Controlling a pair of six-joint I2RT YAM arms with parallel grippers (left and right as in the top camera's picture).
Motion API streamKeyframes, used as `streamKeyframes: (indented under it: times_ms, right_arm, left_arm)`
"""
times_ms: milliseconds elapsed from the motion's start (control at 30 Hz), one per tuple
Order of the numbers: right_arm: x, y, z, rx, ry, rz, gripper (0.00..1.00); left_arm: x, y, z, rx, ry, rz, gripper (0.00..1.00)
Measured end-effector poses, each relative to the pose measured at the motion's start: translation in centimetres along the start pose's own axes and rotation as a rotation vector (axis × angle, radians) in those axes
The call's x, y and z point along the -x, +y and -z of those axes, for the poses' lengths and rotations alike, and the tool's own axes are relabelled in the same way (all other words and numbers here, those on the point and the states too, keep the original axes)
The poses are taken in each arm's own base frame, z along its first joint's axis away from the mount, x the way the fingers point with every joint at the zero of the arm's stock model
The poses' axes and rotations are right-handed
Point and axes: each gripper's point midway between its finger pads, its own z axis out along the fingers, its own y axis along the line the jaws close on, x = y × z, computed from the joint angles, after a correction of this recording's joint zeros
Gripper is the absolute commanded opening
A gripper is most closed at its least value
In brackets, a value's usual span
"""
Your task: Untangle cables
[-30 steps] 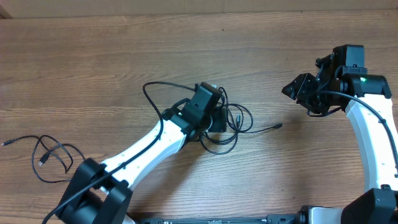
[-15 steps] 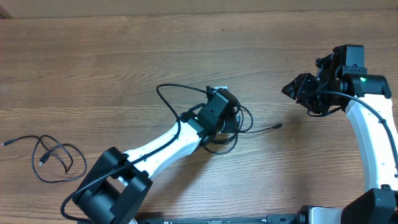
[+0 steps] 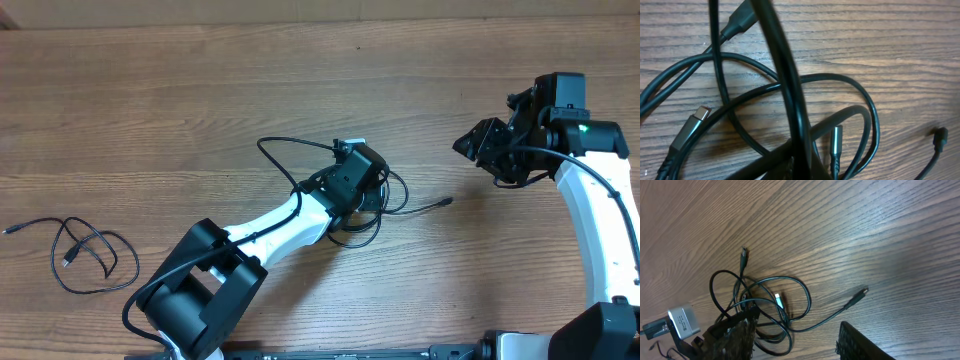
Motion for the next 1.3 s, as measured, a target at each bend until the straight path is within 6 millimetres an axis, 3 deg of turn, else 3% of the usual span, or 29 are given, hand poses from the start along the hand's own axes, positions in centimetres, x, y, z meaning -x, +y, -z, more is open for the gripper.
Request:
streamKeyframes:
  times_ms: [100,200,367,467,533,700,900,1300]
  right_arm:
    - [-0.2,-0.1,0.0,-0.001,0.007,-0.003,0.56]
    - [-1.0,-0.2,0.0,-0.005,0.041,-0.012,0.58]
    - [-2.7,1.1,0.0,0.079,0.115,0.099,0.66]
    - [-4.0,4.0,-0.1,0.229,0.151,0.257,0.69]
    - [-4.9,5.8,-0.1,0.323,0.164,0.356,0.69]
    - [-7.1,9.3,-1.0,0.504,0.167,0.552,0.68]
    - [-9.0,12.2,-3.2,0.616,0.135,0.689,0.67]
    - [-8.0,14.4,-5.0,0.611,0.016,0.71,0.59]
  left_arm:
    - [-0.6,0.7,0.8,0.01,0.049,0.001,0.04]
    - [0.2,1.6,3.3,0.02,0.077,0.018,0.04]
    - [6.3,1.4,10.6,-0.107,-0.034,0.051,0.04]
    - [9.2,1.1,14.5,-0.215,-0.099,0.033,0.04]
    - [10.0,1.7,16.4,-0.267,-0.104,0.028,0.04]
    - [9.5,2.9,17.1,-0.359,-0.024,0.019,0.04]
    - [8.4,1.3,18.0,-0.484,0.023,-0.065,0.04]
    - [7.4,-0.3,19.0,-0.602,0.047,-0.171,0.04]
